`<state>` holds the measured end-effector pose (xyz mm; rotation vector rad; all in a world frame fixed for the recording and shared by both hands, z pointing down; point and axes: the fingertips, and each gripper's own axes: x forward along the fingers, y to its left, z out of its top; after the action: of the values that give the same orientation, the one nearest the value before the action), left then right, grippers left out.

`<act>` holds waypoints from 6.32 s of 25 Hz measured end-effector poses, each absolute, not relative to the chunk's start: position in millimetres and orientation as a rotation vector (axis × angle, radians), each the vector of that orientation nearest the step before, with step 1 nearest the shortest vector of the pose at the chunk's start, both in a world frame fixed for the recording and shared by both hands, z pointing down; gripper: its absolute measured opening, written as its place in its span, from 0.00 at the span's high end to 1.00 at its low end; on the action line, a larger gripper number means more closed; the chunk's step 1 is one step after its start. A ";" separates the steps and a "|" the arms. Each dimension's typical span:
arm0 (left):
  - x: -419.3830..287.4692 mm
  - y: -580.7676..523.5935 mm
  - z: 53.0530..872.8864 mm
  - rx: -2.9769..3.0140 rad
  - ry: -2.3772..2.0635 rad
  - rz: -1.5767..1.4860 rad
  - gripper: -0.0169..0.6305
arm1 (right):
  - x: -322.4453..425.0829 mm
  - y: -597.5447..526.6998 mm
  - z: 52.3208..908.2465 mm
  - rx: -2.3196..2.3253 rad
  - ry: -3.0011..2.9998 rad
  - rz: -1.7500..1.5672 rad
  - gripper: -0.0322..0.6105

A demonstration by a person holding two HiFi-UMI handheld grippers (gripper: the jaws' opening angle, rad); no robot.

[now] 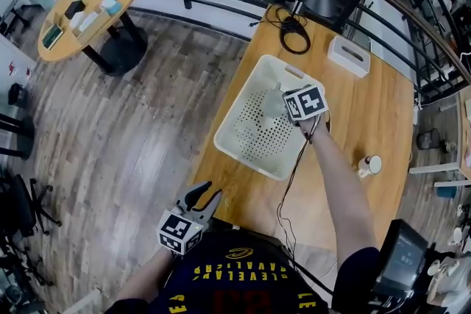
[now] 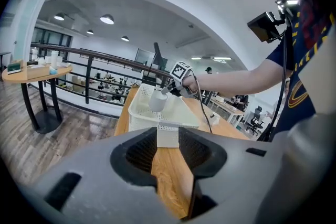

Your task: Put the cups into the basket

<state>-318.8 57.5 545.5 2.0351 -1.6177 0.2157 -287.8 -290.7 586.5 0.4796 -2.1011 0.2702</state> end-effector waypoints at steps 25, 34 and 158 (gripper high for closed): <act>-358.9 25.6 555.4 2.061 -1.516 0.245 0.79 | -312.6 -309.1 636.8 0.560 -2.088 0.332 0.91; -351.3 25.0 554.5 2.103 -1.479 0.251 0.79 | -307.9 -308.4 589.0 0.661 -2.225 0.276 0.76; -93.6 -3.0 522.6 2.478 -1.079 0.302 0.87 | 166.8 -234.8 661.5 1.739 -1.876 0.831 0.74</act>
<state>-93.6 -3.0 522.6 2.4776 -1.0794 0.3023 166.8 -234.8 661.5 1.7392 -1.8764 0.8310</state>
